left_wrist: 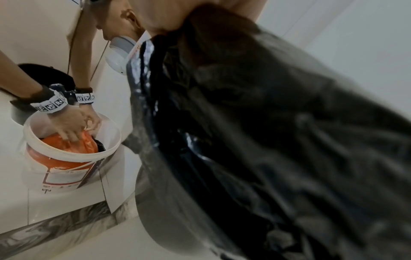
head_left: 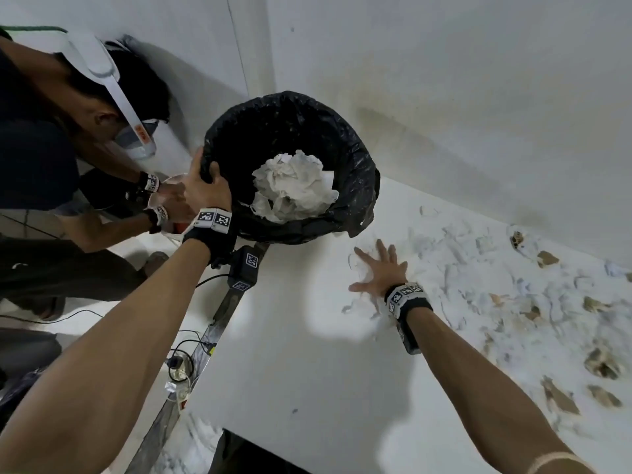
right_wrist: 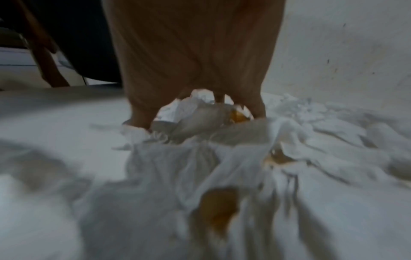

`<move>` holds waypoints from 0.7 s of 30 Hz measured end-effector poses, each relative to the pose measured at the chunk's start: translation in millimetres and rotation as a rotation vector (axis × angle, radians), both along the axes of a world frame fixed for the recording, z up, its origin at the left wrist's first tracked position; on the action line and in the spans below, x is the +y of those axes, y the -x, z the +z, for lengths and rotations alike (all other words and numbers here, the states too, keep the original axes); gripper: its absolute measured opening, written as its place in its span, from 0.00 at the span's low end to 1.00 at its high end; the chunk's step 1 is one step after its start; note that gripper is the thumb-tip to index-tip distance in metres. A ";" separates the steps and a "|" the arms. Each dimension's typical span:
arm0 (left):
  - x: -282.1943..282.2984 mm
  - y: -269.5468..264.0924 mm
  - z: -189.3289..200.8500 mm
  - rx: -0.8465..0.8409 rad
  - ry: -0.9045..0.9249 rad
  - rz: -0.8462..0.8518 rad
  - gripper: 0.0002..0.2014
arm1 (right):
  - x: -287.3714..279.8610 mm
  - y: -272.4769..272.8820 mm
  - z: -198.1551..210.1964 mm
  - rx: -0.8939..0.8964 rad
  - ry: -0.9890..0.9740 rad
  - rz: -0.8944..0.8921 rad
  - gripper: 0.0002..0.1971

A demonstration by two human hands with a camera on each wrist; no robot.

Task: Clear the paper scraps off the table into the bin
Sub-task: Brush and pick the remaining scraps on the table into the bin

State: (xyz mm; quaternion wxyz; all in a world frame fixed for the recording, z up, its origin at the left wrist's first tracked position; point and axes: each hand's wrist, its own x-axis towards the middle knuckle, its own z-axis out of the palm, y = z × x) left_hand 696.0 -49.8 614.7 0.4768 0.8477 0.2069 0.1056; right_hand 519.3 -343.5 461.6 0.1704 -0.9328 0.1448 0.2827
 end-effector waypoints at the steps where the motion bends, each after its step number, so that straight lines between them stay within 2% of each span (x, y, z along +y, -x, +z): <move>1: -0.1 1.9 -2.5 -0.011 0.034 -0.020 0.20 | 5.1 10.0 -0.7 -0.042 0.051 0.020 0.44; 4: 1.8 9.2 -12.0 -0.004 0.083 -0.055 0.19 | 21.8 35.1 -1.2 -0.219 0.079 -0.013 0.25; 8: 8.9 24.3 -19.5 -0.016 0.091 -0.086 0.20 | 27.2 46.5 2.8 -0.244 0.003 -0.173 0.18; 11: 17.0 32.6 -19.4 0.007 0.071 -0.122 0.19 | 16.5 43.7 31.8 -0.294 0.018 -0.333 0.10; 16: 27.7 52.5 -23.4 -0.015 0.114 -0.196 0.19 | -3.7 28.4 119.8 -0.436 0.062 -0.435 0.13; 21: 29.9 67.2 -24.8 0.035 0.123 -0.228 0.19 | 11.3 -1.1 216.6 -0.616 0.033 -0.458 0.18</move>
